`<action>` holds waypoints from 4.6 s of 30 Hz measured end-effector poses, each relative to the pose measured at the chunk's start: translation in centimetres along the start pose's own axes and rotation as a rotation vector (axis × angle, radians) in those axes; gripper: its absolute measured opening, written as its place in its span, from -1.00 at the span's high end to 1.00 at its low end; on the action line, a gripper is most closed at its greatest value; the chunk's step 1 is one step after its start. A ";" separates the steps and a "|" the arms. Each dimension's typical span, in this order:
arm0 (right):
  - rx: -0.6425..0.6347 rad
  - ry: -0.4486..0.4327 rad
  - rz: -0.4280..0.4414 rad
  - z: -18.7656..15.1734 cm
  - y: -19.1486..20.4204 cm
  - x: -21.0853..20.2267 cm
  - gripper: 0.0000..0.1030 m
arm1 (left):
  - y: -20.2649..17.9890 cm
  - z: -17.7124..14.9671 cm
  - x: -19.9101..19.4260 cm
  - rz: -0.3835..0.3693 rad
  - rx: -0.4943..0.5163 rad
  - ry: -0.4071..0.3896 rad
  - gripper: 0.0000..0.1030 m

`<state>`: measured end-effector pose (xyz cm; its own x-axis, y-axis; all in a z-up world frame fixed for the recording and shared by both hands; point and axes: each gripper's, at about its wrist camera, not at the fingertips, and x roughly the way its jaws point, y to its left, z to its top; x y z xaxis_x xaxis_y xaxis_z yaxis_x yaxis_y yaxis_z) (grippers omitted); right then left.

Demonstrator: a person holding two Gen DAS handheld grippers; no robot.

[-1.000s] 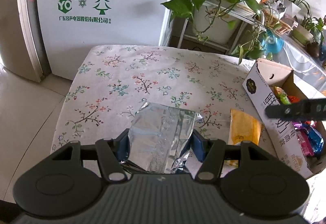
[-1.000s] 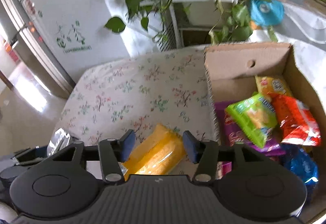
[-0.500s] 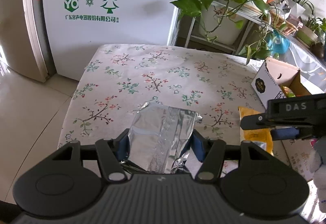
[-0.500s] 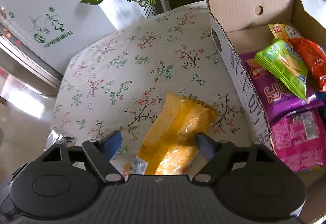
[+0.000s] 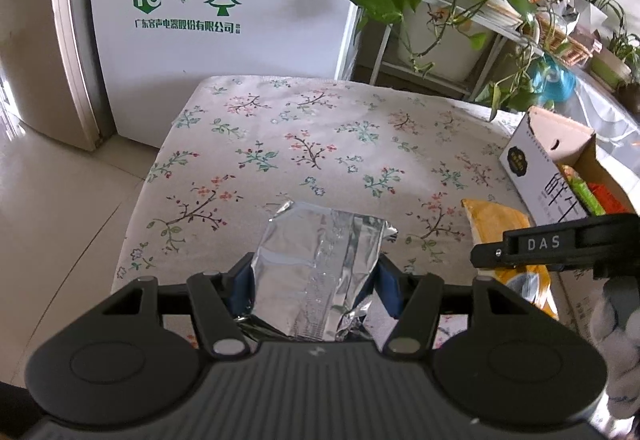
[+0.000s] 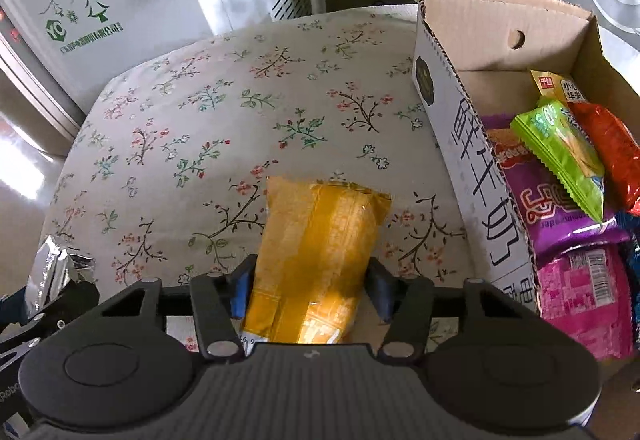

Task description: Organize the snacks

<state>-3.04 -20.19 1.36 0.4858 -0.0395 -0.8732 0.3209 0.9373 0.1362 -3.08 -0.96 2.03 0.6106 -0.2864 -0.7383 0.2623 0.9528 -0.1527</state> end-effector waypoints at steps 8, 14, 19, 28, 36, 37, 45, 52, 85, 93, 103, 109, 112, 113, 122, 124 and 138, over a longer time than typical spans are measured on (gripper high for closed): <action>-0.053 -0.161 0.075 1.2 -0.1 -5.8 -0.17 | -1.1 1.5 -1.8 -0.009 -0.017 -0.045 -0.18; -0.065 -0.283 0.110 2.3 -2.2 -10.4 -0.17 | -3.8 2.6 -3.0 -0.047 0.002 -0.069 -0.18; -0.053 -0.363 0.123 3.2 -4.2 -13.3 -0.17 | -6.7 3.4 -3.6 -0.101 0.025 -0.078 -0.18; 0.020 -0.460 0.092 3.6 -9.5 -16.8 -0.17 | -12.3 4.3 -4.4 -0.190 0.070 -0.098 -0.18; 0.076 -0.465 0.058 3.6 -12.2 -17.3 -0.17 | -17.1 4.3 -4.4 -0.260 0.119 -0.083 -0.18; 0.082 -0.465 0.056 3.5 -12.6 -17.4 -0.17 | -17.7 4.2 -4.3 -0.268 0.124 -0.079 -0.18; 0.148 -0.436 0.029 4.5 -14.7 -16.4 -0.17 | -21.9 3.6 -2.9 -0.321 0.155 -0.034 -0.18; 0.157 -0.424 0.037 5.0 -15.3 -15.6 -0.17 | -24.9 3.2 -1.4 -0.342 0.193 -0.003 -0.18; 0.192 -0.395 -0.042 4.0 -15.4 -15.8 -0.95 | -25.2 2.9 -2.8 -0.176 0.265 0.042 -0.73; 0.207 -0.362 -0.150 2.6 -15.9 -15.7 -1.00 | -23.3 2.6 -2.9 -0.119 0.227 0.075 -0.77; 0.176 -0.296 -0.269 -0.1 -16.0 -15.4 -1.00 | -22.1 3.5 -3.1 -0.042 0.162 0.068 -0.83; 0.135 -0.247 -0.288 -0.7 -15.8 -15.0 -1.00 | -22.4 4.0 -3.0 0.008 0.156 0.065 -0.85; 0.146 -0.246 -0.285 -0.5 -15.9 -15.0 -1.00 | -22.7 4.2 -2.7 0.015 0.148 0.078 -0.86; 0.149 -0.246 -0.282 -0.5 -15.9 -15.0 -1.00 | -22.7 4.3 -2.6 0.018 0.148 0.081 -0.86; 0.138 -0.231 -0.280 -0.3 -15.5 -14.5 -1.00 | -23.6 4.8 -2.4 0.052 0.164 0.077 -0.91; 0.137 -0.226 -0.282 -0.2 -15.4 -14.4 -1.00 | -23.7 4.8 -2.3 0.054 0.165 0.080 -0.91; 0.127 -0.220 -0.305 0.2 -15.2 -14.1 -1.00 | -24.1 5.0 -1.7 0.086 0.191 0.092 -0.91</action>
<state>-14.64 -33.93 11.70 0.5109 -0.3954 -0.7633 0.5688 0.8213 -0.0447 -6.73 -23.93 10.25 0.5681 -0.1863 -0.8016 0.3546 0.9344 0.0342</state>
